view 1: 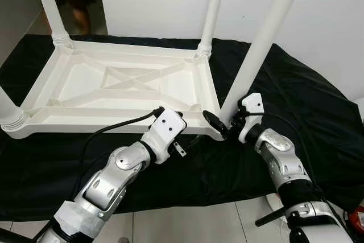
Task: Building children table
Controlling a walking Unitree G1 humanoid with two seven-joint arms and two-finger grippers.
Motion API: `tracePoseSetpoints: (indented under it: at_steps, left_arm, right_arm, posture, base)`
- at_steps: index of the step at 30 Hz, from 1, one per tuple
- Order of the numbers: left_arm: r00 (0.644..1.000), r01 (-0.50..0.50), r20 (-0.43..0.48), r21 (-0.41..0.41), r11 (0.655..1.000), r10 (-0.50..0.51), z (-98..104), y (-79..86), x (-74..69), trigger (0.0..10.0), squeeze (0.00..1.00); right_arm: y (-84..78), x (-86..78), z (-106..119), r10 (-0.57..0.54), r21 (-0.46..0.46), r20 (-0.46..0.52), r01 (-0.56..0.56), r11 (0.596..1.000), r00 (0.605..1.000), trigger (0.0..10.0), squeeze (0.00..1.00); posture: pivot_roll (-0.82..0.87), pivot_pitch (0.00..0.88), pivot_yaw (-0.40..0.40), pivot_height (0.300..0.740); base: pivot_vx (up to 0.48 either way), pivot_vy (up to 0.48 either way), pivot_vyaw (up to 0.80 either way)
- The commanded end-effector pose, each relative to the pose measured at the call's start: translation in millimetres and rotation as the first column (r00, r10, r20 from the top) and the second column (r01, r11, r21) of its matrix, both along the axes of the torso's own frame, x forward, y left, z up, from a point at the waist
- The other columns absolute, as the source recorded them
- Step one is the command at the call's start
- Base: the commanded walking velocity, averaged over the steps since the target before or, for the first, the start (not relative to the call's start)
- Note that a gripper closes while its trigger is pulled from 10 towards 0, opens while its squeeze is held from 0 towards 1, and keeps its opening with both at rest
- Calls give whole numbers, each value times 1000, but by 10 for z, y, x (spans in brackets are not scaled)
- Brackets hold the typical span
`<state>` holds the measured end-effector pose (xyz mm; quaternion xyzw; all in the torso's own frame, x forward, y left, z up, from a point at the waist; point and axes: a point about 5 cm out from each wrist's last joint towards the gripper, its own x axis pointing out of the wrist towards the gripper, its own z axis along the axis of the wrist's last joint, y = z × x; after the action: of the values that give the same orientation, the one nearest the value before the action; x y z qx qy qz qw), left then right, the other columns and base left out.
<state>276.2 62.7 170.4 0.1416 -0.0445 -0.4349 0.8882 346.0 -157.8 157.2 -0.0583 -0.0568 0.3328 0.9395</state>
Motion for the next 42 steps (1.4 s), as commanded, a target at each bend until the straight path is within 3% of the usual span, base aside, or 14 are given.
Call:
tracePoseSetpoints:
  at_steps: [1, 3, 12, 13, 14, 15, 24, 25, 31, 32, 38, 40, 42]
  left_arm:
    - [988, 156, -23, 27, 987, -155, 8, -81, -76, 10000, 0]
    - [986, 165, -29, 29, 986, -164, 2, -90, -89, 10000, 0]
    - [985, 172, -37, 33, 984, -171, -16, -98, -106, 10000, 0]
    - [984, 173, -38, 33, 984, -172, -20, -97, -112, 10000, 0]
    - [984, 173, -38, 33, 984, -172, -20, -97, -112, 10000, 0]
    - [984, 174, -40, 35, 984, -173, -24, -97, -115, 10000, 0]
    - [983, 180, -44, 36, 983, -179, -35, -101, -123, 10000, 0]
    - [983, 180, -47, 35, 983, -178, -39, -103, -121, 10000, 0]
    - [983, 178, -49, 34, 983, -176, -43, -104, -120, 10000, 0]
    - [983, 178, -51, 33, 983, -176, -47, -106, -124, 10000, 0]
    - [983, 179, -52, 33, 983, -177, -51, -110, -129, 10000, 0]
    - [982, 181, -53, 32, 983, -179, -55, -113, -130, 10000, 0]
    - [982, 183, -53, 33, 983, -181, -58, -115, -131, 10000, 0]
  right_arm:
    - [-11, 7, -31, 18, -22, -10, -18, 1000, 1000, 4431, 0]
    - [-10, 15, -63, 32, -32, -25, -33, 999, 999, 0, 0]
    - [-39, 19, -159, 20, -41, -59, -23, 999, 998, 0, 0]
    - [-48, 20, -169, -1, -36, -64, -1, 999, 998, 5294, 0]
    - [-48, 20, -169, -1, -36, -64, -1, 999, 998, 5294, 0]
    - [-48, 23, -174, -16, -22, -68, 14, 1000, 998, 10000, 0]
    - [-47, 76, -164, -182, 7, -62, 183, 983, 981, 10000, 0]
    - [-26, 78, -149, -254, 32, -59, 256, 966, 966, 10000, 0]
    - [-3, 69, -133, -321, 63, -61, 324, 944, 945, 10000, 0]
    - [-3, 61, -135, -399, 88, -83, 406, 910, 913, 10000, 0]
    - [42, 19, -146, -491, 114, -99, 500, 858, 865, 10000, 0]
    - [106, -31, -164, -557, 136, -107, 567, 812, 823, 10000, 0]
    - [126, -51, -166, -585, 142, -106, 594, 792, 804, 10000, 0]
  posture:
    - [96, 43, -63, 740]
    - [96, 46, -63, 740]
    - [97, 49, -66, 740]
    - [96, 48, -66, 740]
    - [96, 48, -66, 740]
    - [95, 47, -65, 740]
    - [89, 50, -62, 740]
    - [85, 53, -65, 740]
    - [83, 54, -68, 740]
    - [82, 52, -74, 740]
    - [82, 52, -74, 740]
    - [80, 41, -75, 740]
    - [80, 41, -75, 740]
  base:
    - [0, 0, 0]
    - [0, 0, 0]
    - [0, 0, 0]
    - [0, 0, 0]
    - [0, 0, 0]
    - [0, 0, 0]
    - [0, 0, 0]
    - [0, 0, 0]
    - [0, 0, 0]
    - [0, 0, 0]
    - [0, 0, 0]
    - [0, 0, 0]
    - [0, 0, 0]
